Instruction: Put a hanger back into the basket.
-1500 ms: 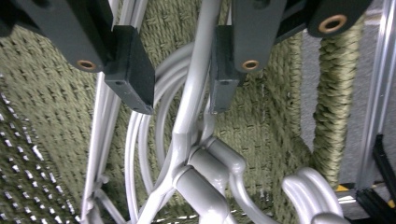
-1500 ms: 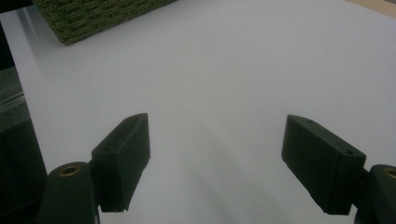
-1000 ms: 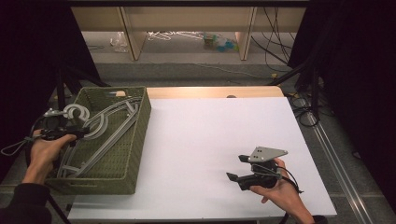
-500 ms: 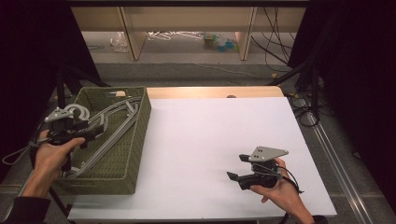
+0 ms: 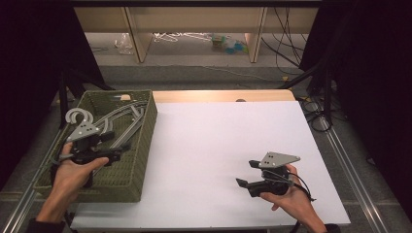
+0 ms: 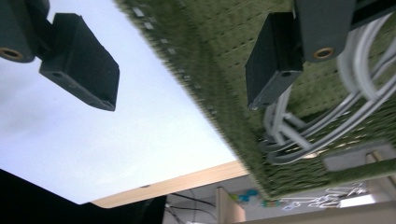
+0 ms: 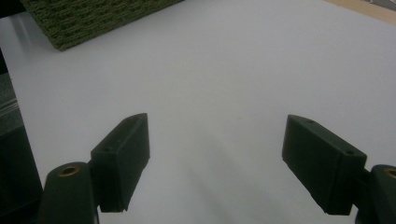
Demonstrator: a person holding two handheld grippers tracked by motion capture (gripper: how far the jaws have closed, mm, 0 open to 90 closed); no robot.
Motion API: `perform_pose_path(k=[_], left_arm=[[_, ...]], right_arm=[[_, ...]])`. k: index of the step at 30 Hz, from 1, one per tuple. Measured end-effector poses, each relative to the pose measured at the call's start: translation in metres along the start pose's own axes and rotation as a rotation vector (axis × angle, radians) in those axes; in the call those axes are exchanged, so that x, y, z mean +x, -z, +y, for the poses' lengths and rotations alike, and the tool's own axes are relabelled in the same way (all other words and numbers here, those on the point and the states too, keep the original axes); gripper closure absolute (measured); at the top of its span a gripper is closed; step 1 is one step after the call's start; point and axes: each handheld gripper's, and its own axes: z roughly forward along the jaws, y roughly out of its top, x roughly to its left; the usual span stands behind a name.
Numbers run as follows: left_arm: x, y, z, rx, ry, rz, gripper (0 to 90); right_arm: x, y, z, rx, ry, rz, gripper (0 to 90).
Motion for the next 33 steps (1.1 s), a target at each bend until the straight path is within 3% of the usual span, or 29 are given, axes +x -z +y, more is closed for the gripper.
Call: perform_pose_path(k=[10,14,20,25,28,31,33], left_arm=[[-0.042,-0.006,-0.005,-0.009,-0.062,-0.099,24.7],[-0.053,-0.010,-0.007,-0.017,-0.083,-0.131,24.6],[-0.067,-0.014,-0.012,-0.025,-0.071,-0.165,24.2],[-0.083,-0.014,-0.017,-0.043,-0.095,-0.211,23.1],[-0.091,-0.014,-0.022,-0.046,-0.082,-0.224,21.2],[-0.101,-0.016,-0.030,-0.053,-0.139,-0.222,18.1],[-0.109,-0.016,-0.035,-0.054,-0.134,-0.246,17.4]], right_arm=[[-0.001,0.000,-0.001,-0.012,-0.009,-0.005,24.0],[-0.002,-0.001,-0.001,-0.017,-0.012,-0.005,23.9],[-0.003,-0.003,-0.004,-0.016,-0.017,0.007,23.5],[-0.003,-0.003,-0.004,-0.025,-0.017,0.001,22.6],[-0.002,-0.004,-0.004,-0.032,-0.015,0.005,22.3],[-0.002,-0.005,-0.004,-0.035,-0.016,0.018,21.1],[-0.001,-0.005,-0.004,-0.034,-0.015,0.018,20.1]])
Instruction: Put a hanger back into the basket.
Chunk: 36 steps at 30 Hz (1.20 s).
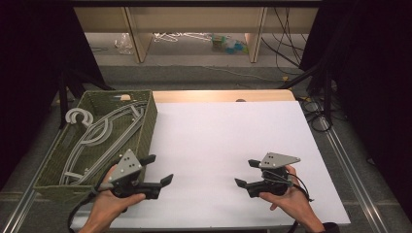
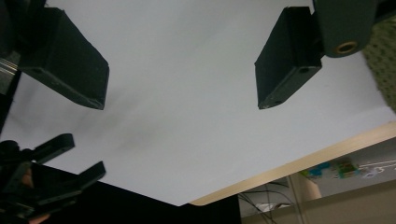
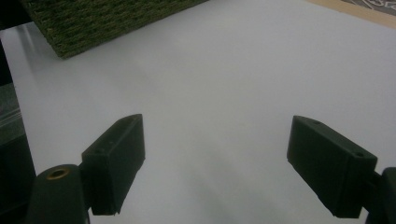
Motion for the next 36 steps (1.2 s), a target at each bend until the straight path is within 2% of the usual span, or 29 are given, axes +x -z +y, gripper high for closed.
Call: perform_pose_path(k=[1,2,3,4,5,7,10,12,14,15,16,18,20,21,23,24,25,26,29,31,33,34,35,36], left_arm=[[-0.005,-0.001,-0.002,0.003,-0.019,-0.021,17.4],[-0.008,-0.002,-0.004,-0.001,-0.020,-0.033,18.1],[-0.011,-0.003,-0.005,0.008,-0.050,-0.033,18.9],[-0.014,-0.004,-0.008,0.011,-0.042,-0.027,19.2],[-0.015,-0.005,-0.009,0.016,-0.063,-0.024,19.2],[-0.020,-0.008,-0.015,0.023,-0.039,-0.031,19.1],[-0.027,-0.008,-0.020,0.044,-0.057,-0.041,19.1],[-0.030,-0.009,-0.024,0.053,-0.096,-0.027,19.1],[-0.030,-0.010,-0.027,0.044,-0.111,-0.024,19.2],[-0.031,-0.011,-0.032,0.039,-0.088,-0.024,19.3],[-0.032,-0.012,-0.033,0.042,-0.094,-0.020,19.4],[-0.033,-0.015,-0.038,0.055,-0.155,0.032,19.3],[-0.033,-0.017,-0.043,0.058,-0.090,-0.004,19.4],[-0.032,-0.018,-0.045,0.045,-0.040,-0.021,19.5],[-0.028,-0.018,-0.048,0.031,0.030,-0.035,19.9],[-0.027,-0.019,-0.049,0.031,0.033,-0.034,19.8],[-0.026,-0.019,-0.049,0.040,0.002,-0.002,19.5],[-0.025,-0.018,-0.049,0.044,-0.035,0.014,19.5],[-0.023,-0.018,-0.049,0.041,-0.032,0.020,19.6],[-0.024,-0.018,-0.048,0.041,-0.050,0.017,19.6],[-0.024,-0.017,-0.048,0.038,-0.041,0.017,19.5],[-0.024,-0.017,-0.048,0.038,-0.043,0.017,19.6],[-0.024,-0.017,-0.049,0.032,-0.033,0.010,19.5],[-0.022,-0.017,-0.048,0.030,-0.053,0.011,19.6]], right_arm=[[0.000,0.000,0.000,-0.003,-0.001,-0.004,20.0],[0.001,0.000,0.000,-0.009,0.003,-0.013,19.9],[0.002,0.000,0.000,-0.012,0.000,-0.012,19.8],[0.002,0.001,0.000,-0.009,-0.004,-0.006,19.7],[0.003,0.001,-0.001,-0.016,-0.004,-0.009,19.7],[0.006,0.002,-0.001,-0.030,-0.009,-0.009,19.6],[0.010,0.005,-0.002,-0.051,-0.017,-0.014,19.5],[0.013,0.006,-0.004,-0.061,-0.026,-0.009,19.5],[0.017,0.011,-0.008,-0.073,-0.038,-0.022,19.2],[0.018,0.011,-0.010,-0.085,-0.044,-0.014,19.0],[0.019,0.015,-0.012,-0.080,-0.041,-0.025,19.0],[0.021,0.019,-0.017,-0.080,-0.044,-0.028,17.9],[0.023,0.024,-0.022,-0.082,-0.054,-0.036,17.6],[0.023,0.025,-0.023,-0.088,-0.057,-0.042,17.6],[0.024,0.029,-0.026,-0.099,-0.066,-0.050,17.6],[0.025,0.029,-0.027,-0.106,-0.074,-0.035,17.6],[0.026,0.030,-0.028,-0.107,-0.069,-0.041,17.7],[0.028,0.031,-0.029,-0.098,-0.070,-0.024,17.7],[0.032,0.031,-0.031,-0.097,-0.066,-0.023,17.7],[0.034,0.028,-0.032,-0.082,-0.060,-0.001,17.7],[0.035,0.027,-0.032,-0.085,-0.036,-0.015,17.7],[0.036,0.026,-0.032,-0.073,-0.046,0.005,17.7],[0.037,0.026,-0.032,-0.067,-0.047,0.005,17.7],[0.037,0.025,-0.032,-0.069,-0.045,0.004,17.7]])
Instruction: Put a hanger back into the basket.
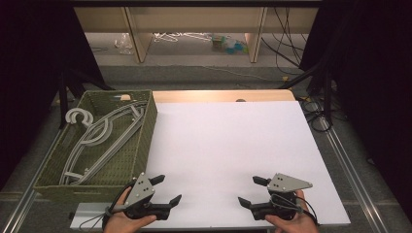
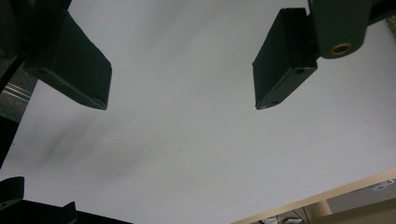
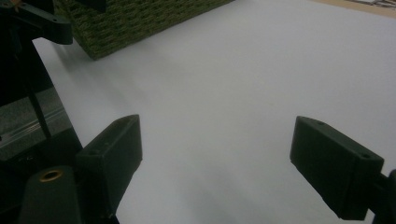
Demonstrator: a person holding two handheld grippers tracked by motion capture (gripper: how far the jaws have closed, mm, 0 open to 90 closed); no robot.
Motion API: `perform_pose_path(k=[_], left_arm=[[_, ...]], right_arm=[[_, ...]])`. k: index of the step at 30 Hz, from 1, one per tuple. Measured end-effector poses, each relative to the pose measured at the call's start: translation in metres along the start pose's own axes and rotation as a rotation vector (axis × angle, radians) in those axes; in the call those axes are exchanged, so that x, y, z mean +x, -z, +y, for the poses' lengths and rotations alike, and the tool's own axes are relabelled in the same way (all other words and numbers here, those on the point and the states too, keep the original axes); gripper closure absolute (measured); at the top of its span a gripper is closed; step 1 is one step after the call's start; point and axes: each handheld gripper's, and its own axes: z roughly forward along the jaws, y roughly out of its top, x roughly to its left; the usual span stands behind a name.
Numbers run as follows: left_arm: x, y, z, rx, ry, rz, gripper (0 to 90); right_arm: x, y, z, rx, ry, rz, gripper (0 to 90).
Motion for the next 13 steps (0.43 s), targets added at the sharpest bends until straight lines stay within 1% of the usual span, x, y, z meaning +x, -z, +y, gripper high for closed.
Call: perform_pose_path(k=[1,3,6,8,9,11,12,13], left_arm=[[-0.0012,-0.0001,-0.0005,-0.001,0.025,0.003,19.5],[0.0004,-0.0001,-0.0001,-0.003,0.006,0.002,19.5],[-0.0010,-0.0002,-0.0003,0.008,0.013,0.008,19.5],[-0.0005,-0.0004,-0.0002,0.010,-0.003,0.000,19.5],[-0.0018,-0.0005,-0.0006,0.011,0.016,0.002,19.5],[-0.0012,-0.0002,-0.0001,0.009,0.008,0.004,19.5],[-0.0011,-0.0001,-0.0001,0.009,0.010,0.004,19.5],[-0.0011,-0.0007,-0.0002,0.000,0.018,-0.005,19.5]], right_arm=[[0.0001,0.0005,0.0001,0.002,0.000,-0.003,17.7],[0.0000,0.0004,0.0002,0.002,0.002,-0.006,17.6],[-0.0002,0.0006,0.0007,-0.003,0.006,-0.005,17.6],[-0.0002,0.0006,0.0006,-0.004,0.006,-0.005,17.6],[-0.0002,0.0006,0.0007,-0.004,0.007,-0.005,17.6],[-0.0004,0.0006,0.0006,-0.002,0.008,-0.008,17.6],[-0.0006,0.0005,0.0005,-0.002,0.010,-0.010,17.6],[-0.0008,0.0005,0.0005,-0.002,0.010,-0.010,17.5]])
